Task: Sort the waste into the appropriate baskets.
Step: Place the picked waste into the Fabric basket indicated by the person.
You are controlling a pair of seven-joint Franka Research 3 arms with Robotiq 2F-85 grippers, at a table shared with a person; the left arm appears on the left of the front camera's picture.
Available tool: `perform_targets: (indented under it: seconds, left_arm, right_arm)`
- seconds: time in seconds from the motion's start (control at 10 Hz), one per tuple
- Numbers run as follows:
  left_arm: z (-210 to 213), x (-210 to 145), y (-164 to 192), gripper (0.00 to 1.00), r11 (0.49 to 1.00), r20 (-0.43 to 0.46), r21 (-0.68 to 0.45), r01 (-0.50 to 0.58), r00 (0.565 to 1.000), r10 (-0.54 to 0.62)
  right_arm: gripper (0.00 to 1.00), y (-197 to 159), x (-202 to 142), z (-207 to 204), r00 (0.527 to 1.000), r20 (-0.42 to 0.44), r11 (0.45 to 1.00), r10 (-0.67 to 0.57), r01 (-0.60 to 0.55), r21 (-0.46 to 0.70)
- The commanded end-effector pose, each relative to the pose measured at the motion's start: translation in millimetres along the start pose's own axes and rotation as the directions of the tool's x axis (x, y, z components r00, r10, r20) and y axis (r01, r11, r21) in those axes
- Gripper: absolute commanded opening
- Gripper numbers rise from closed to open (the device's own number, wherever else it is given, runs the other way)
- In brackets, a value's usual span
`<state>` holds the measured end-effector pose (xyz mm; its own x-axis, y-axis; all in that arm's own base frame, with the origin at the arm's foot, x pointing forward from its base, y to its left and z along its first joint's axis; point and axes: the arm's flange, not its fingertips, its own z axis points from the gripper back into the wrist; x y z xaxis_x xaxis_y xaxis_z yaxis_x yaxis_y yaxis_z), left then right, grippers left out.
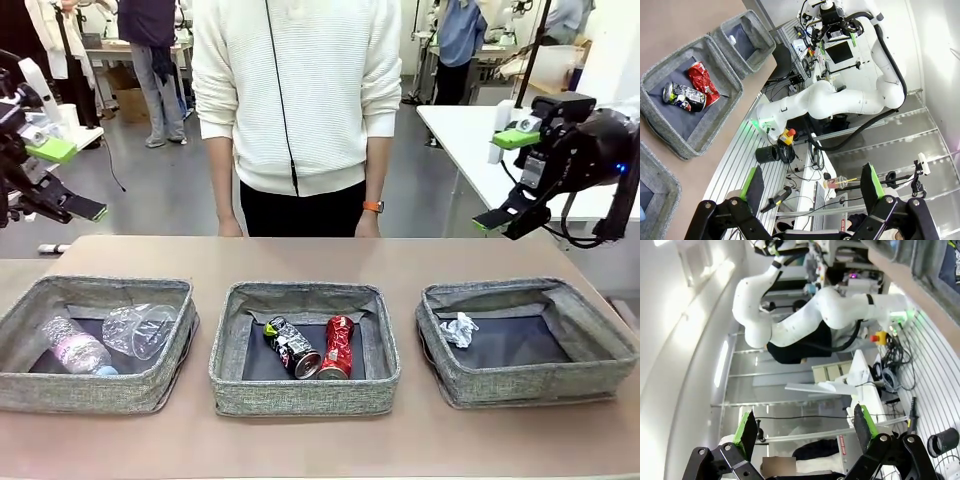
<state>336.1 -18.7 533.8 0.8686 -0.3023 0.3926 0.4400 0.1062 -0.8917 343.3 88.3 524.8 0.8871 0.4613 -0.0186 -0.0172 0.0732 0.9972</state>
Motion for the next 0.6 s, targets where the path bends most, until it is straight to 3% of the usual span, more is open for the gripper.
perform_targets:
  seconds: [0.0, 0.5]
  left_arm:
    - [-0.4, 0.9, -2.2, 1.0, 0.999, 0.011, -0.021, 0.026, 1.0, -0.026]
    - [-0.4, 0.9, -2.2, 1.0, 0.999, 0.011, -0.021, 0.026, 1.0, -0.026]
  right_arm:
    - [1.0, 3.5, 1.1, 1.3, 1.0, 0.014, 1.0, 0.025, -0.025, 0.009]
    - [1.0, 3.5, 1.1, 1.3, 1.0, 0.014, 1.0, 0.025, -0.025, 0.009]
